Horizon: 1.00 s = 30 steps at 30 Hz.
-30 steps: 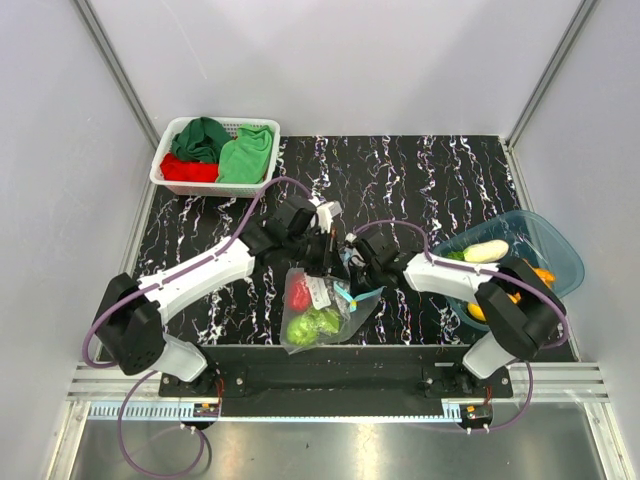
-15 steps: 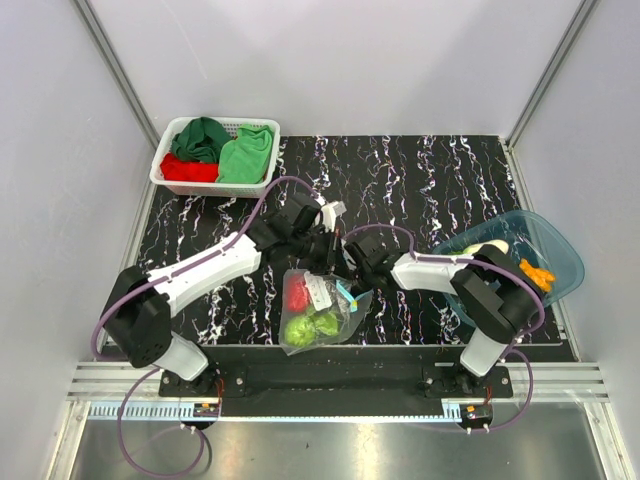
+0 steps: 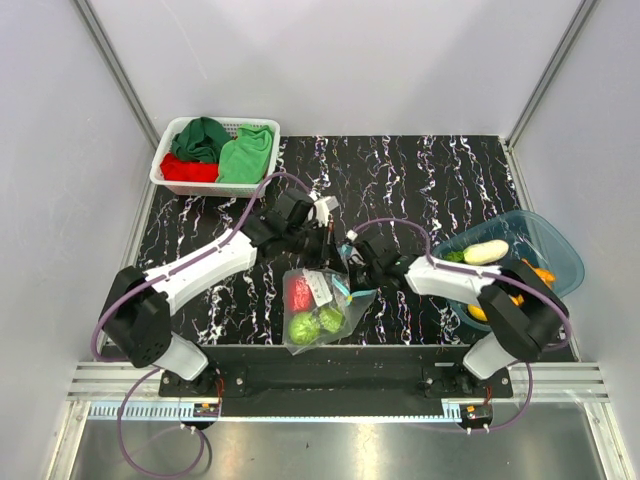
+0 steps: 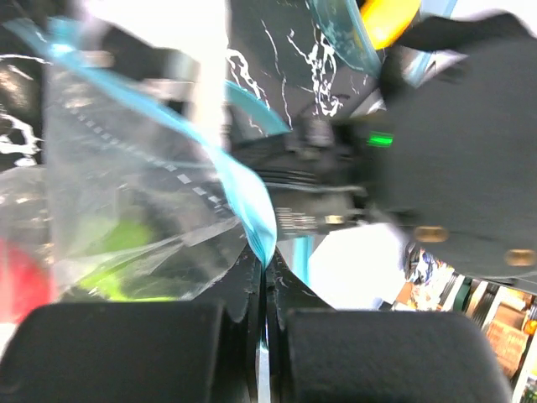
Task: Open the zip-top bag and remove the fake food
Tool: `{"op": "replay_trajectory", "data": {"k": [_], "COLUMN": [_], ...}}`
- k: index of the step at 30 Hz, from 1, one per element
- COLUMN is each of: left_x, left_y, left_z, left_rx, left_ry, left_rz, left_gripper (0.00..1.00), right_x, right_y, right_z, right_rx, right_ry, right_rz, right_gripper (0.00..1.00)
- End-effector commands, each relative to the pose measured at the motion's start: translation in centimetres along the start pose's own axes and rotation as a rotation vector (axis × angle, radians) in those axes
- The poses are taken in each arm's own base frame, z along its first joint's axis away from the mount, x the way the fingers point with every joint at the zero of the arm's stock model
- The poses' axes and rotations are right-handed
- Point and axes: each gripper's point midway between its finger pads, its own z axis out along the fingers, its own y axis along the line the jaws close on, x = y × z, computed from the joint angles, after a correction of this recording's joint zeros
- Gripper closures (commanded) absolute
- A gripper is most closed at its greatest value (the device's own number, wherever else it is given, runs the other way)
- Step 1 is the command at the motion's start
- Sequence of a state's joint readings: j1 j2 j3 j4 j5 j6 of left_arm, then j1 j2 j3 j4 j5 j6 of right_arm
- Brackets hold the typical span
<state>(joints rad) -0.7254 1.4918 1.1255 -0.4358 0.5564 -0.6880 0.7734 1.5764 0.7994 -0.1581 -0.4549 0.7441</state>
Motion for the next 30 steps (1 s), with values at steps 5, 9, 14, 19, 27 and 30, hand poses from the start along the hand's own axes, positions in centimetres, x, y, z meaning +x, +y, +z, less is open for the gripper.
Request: {"op": "replay_trajectory", "data": {"k": [5, 9, 14, 19, 27, 30], "left_x": [-0.4, -0.1, 0.5, 0.4, 1.2, 1.2], "left_y": [0.3, 1.1, 1.8, 2.2, 2.7, 2.7], "left_z": [-2.0, -2.4, -3.2, -4.7, -5.7, -6.0], "left_rx": [-0.029, -0.049, -0.09, -0.142, -0.172, -0.181], "left_ry": [-0.027, -0.017, -0.012, -0.055, -0.073, -0.072], "left_rz": [0.089, 0.123, 0.144, 0.163, 0.142, 0.152], "left_gripper": [1.0, 1.0, 1.0, 1.0, 1.0, 1.0], "right_x": [-2.0, -3.7, -4.6, -5.1, -4.9, -4.9], "right_y": [1.0, 1.9, 2.7, 4.2, 8.0, 8.8], "right_z": [-5.8, -8.3, -10.5, -13.3, -19.9, -22.8], "right_rx": [0.019, 0.012, 0.017, 0.011, -0.055, -0.031], "right_ry": [-0.171, -0.257, -0.296, -0.364, -0.484, -0.542], "right_rz": [0.013, 0.016, 0.004, -0.031, -0.108, -0.125], "right_gripper": [1.0, 1.0, 1.0, 1.0, 1.0, 1.0]}}
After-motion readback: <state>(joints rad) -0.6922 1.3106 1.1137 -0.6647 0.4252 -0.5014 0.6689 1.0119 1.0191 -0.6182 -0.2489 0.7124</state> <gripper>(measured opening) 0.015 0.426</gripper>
